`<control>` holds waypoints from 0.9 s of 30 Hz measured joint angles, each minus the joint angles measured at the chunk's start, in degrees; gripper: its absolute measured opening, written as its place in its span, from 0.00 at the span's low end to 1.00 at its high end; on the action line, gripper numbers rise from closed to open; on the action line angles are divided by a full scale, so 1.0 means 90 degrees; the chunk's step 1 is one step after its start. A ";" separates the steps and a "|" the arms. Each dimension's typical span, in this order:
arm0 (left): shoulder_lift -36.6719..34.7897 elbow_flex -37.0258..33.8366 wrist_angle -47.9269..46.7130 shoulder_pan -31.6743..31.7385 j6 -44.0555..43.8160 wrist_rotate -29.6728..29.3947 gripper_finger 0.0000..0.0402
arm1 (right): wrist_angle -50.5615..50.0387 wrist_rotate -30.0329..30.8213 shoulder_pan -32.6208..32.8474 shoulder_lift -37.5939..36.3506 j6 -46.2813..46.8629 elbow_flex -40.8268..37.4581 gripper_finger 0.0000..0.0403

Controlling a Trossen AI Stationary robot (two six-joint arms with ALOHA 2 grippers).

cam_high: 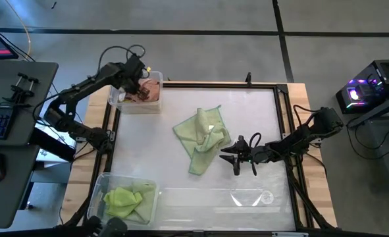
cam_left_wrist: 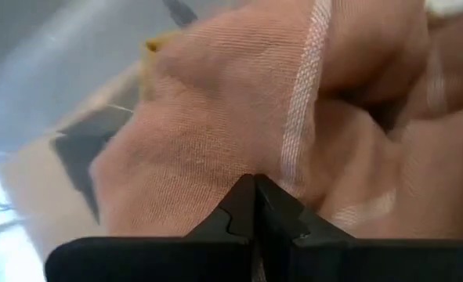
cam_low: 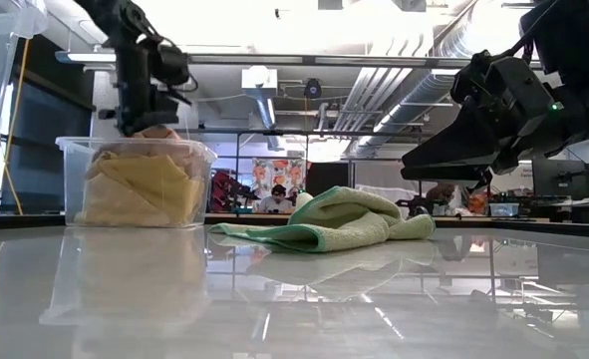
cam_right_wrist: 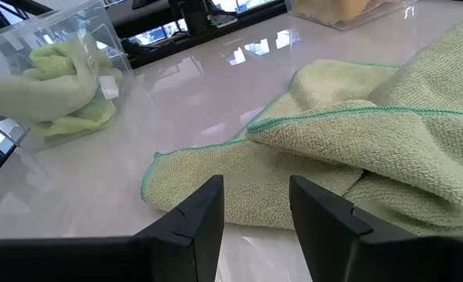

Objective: Sort towels by color in basket
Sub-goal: Put the dark orange towel into the top transparent bin

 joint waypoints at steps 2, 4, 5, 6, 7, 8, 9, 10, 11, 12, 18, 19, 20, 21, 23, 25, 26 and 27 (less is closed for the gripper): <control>0.0002 -0.0125 0.0061 0.0002 0.0085 0.0066 0.00 | 0.0000 0.0000 -0.0008 0.0000 0.0000 0.0000 0.35; -0.0035 -0.0092 0.0026 0.0000 0.0181 -0.0022 0.00 | 0.0002 0.0000 -0.0008 0.0000 -0.0002 0.0000 0.35; -0.0067 -0.0012 -0.0078 0.0000 0.0194 -0.0146 0.00 | 0.0004 0.0000 -0.0008 0.0000 0.0005 0.0000 0.35; -0.0114 0.0113 -0.0197 -0.0002 0.0202 -0.0264 0.00 | 0.0004 0.0000 -0.0008 0.0000 0.0006 0.0000 0.35; -0.0161 0.0269 -0.0320 -0.0007 0.0205 -0.0352 0.00 | 0.0005 0.0000 -0.0008 0.0000 0.0006 0.0000 0.35; -0.0231 0.0443 -0.0451 -0.0024 0.0203 -0.0402 0.00 | 0.0005 0.0000 -0.0008 0.0000 0.0009 0.0000 0.35; -0.0303 0.0630 -0.0577 -0.0047 0.0191 -0.0413 0.00 | 0.0006 0.0000 -0.0008 0.0000 0.0010 0.0000 0.35; -0.0379 0.0799 -0.0674 -0.0096 0.0173 -0.0413 0.00 | 0.0007 0.0000 -0.0008 0.0000 0.0008 0.0000 0.35; -0.0475 0.0951 -0.0724 -0.0166 0.0137 -0.0400 0.00 | 0.0007 0.0000 -0.0008 0.0000 0.0008 0.0000 0.35; -0.0578 0.1071 -0.0731 -0.0264 0.0107 -0.0367 0.00 | 0.0007 0.0000 -0.0008 0.0000 0.0008 0.0000 0.35; -0.0979 0.1149 -0.0582 -0.0994 -0.0403 -0.0016 0.00 | 0.0010 0.0002 -0.0008 0.0000 0.0008 0.0000 0.35; -0.0970 0.1067 -0.0576 -0.1064 -0.0423 0.0218 0.00 | 0.0010 0.0000 -0.0008 0.0000 0.0009 0.0000 0.35; -0.0950 0.0956 -0.0511 -0.1119 -0.0420 0.0376 0.00 | 0.0010 0.0000 -0.0008 0.0000 0.0008 0.0000 0.35; -0.0921 0.0804 -0.0372 -0.1177 -0.0402 0.0433 0.00 | 0.0010 0.0002 -0.0008 0.0000 0.0009 0.0000 0.35; -0.0858 0.0402 0.0010 -0.1264 -0.0383 0.0445 0.00 | 0.0012 0.0001 -0.0008 0.0000 0.0009 0.0000 0.35; -0.0766 -0.0007 0.0237 -0.1282 -0.0377 0.0450 0.00 | 0.0015 0.0000 -0.0008 0.0000 0.0052 0.0000 0.35; -0.0714 -0.0205 0.0302 -0.1282 -0.0339 0.0436 0.00 | 0.0015 0.0000 -0.0008 0.0000 0.0118 0.0000 0.35; -0.0662 -0.0381 0.0383 -0.1281 -0.0307 0.0371 0.00 | 0.0015 0.0001 -0.0008 0.0000 0.0154 0.0000 0.35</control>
